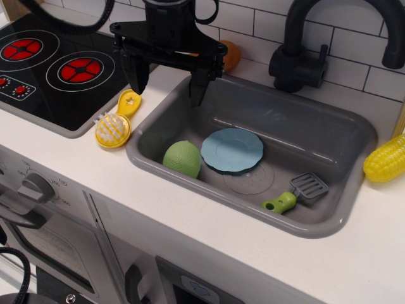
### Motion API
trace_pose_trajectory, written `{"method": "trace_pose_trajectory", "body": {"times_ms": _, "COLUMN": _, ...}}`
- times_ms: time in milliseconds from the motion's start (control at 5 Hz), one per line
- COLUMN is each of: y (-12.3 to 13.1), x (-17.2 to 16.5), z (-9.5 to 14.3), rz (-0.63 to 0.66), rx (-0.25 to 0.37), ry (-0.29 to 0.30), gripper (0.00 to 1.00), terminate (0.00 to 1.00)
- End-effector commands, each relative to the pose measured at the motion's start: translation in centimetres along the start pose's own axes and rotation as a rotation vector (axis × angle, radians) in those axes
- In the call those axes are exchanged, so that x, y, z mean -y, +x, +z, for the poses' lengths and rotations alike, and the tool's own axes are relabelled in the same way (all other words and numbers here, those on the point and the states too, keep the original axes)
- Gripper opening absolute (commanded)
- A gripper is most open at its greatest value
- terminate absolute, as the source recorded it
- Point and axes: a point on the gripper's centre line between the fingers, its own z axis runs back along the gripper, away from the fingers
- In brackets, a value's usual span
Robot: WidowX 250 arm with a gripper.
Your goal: Put spatula on plate sink
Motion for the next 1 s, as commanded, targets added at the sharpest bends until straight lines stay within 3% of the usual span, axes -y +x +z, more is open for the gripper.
{"method": "trace_pose_trajectory", "body": {"times_ms": 0, "y": 0.0, "x": 0.0, "z": 0.0, "rz": 0.0, "rx": 0.0, "ry": 0.0, "gripper": 1.0, "terminate": 0.0}}
{"method": "trace_pose_trajectory", "body": {"times_ms": 400, "y": -2.8, "x": 6.3, "z": 0.4, "rz": -0.3, "rx": -0.053, "ry": -0.185, "gripper": 1.0, "terminate": 0.0}}
{"method": "trace_pose_trajectory", "body": {"times_ms": 600, "y": -4.8, "x": 8.8, "z": -1.2, "rz": -0.398, "rx": -0.075, "ry": -0.235, "gripper": 1.0, "terminate": 0.0}}
{"method": "trace_pose_trajectory", "body": {"times_ms": 800, "y": -5.3, "x": 10.2, "z": -2.7, "rz": -0.438, "rx": -0.06, "ry": -0.245, "gripper": 1.0, "terminate": 0.0}}
